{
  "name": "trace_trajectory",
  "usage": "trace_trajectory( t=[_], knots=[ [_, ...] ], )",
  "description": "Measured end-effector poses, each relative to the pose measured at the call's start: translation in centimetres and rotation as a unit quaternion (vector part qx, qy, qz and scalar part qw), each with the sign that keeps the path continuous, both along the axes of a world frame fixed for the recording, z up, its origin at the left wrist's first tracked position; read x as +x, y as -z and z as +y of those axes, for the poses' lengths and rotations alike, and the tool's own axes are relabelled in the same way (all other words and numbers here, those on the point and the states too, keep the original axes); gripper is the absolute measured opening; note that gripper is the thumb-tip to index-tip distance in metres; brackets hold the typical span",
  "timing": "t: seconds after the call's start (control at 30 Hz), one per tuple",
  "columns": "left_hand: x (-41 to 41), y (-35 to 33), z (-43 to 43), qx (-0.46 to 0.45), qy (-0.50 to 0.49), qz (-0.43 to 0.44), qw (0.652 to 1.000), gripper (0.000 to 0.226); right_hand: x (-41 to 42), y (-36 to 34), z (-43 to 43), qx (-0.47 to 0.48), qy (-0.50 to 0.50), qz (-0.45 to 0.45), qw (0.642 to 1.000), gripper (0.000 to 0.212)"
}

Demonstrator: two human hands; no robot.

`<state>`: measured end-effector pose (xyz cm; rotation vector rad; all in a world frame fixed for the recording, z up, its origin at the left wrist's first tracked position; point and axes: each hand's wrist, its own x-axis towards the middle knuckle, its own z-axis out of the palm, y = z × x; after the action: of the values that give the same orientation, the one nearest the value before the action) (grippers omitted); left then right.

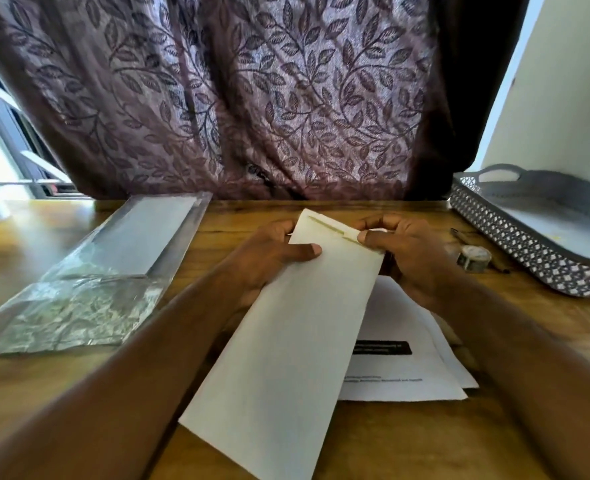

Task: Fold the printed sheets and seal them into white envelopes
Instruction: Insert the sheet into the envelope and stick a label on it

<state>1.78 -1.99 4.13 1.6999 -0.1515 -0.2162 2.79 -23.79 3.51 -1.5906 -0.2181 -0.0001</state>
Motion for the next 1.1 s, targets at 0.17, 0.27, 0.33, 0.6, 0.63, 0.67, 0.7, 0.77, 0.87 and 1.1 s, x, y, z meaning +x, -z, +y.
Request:
trace_trajectory(
  t=[0.17, 0.27, 0.33, 0.6, 0.63, 0.67, 0.7, 0.77, 0.87, 1.1],
  knots=[
    [0.1, 0.3, 0.0, 0.004, 0.001, -0.006, 1.000, 0.040, -0.2, 0.2, 0.3, -0.023, -0.018, 0.023, 0.999, 0.007],
    [0.0, 0.3, -0.2, -0.011, 0.008, 0.000, 1.000, 0.028, -0.1, 0.0, 0.2, -0.039, -0.010, 0.025, 0.999, 0.011],
    [-0.5, 0.0, -0.4, 0.013, 0.006, -0.011, 1.000, 0.016, -0.1, -0.1, 0.1, -0.058, -0.012, 0.017, 0.998, 0.016],
    [-0.6, 0.1, -0.9, 0.047, -0.057, -0.029, 0.997, 0.027, -0.5, 0.3, 0.9, -0.123, -0.042, -0.044, 0.991, 0.017],
    [-0.4, 0.2, -0.9, 0.049, -0.061, -0.028, 0.997, 0.023, -0.6, 0.3, 0.9, -0.125, -0.043, -0.049, 0.990, 0.017],
    [-0.3, 0.2, -0.8, 0.051, -0.061, -0.025, 0.997, 0.019, -0.5, 0.4, 0.9, -0.127, -0.044, -0.053, 0.990, 0.017],
    [-0.2, 0.3, -0.7, 0.053, -0.058, -0.022, 0.997, 0.016, -0.5, 0.4, 0.8, -0.127, -0.044, -0.054, 0.990, 0.017],
    [-0.2, 0.2, -0.7, 0.057, -0.048, -0.017, 0.997, 0.012, -0.4, 0.4, 0.7, -0.123, -0.044, -0.051, 0.990, 0.018],
    [-0.1, 0.5, -0.6, 0.055, -0.033, -0.021, 0.998, 0.015, -0.3, 0.7, 0.6, -0.121, -0.042, -0.047, 0.991, 0.010],
    [0.1, 0.9, -0.7, 0.066, 0.008, -0.050, 0.997, 0.020, -0.3, 0.8, 1.0, -0.173, -0.014, -0.078, 0.982, 0.016]
  ],
)
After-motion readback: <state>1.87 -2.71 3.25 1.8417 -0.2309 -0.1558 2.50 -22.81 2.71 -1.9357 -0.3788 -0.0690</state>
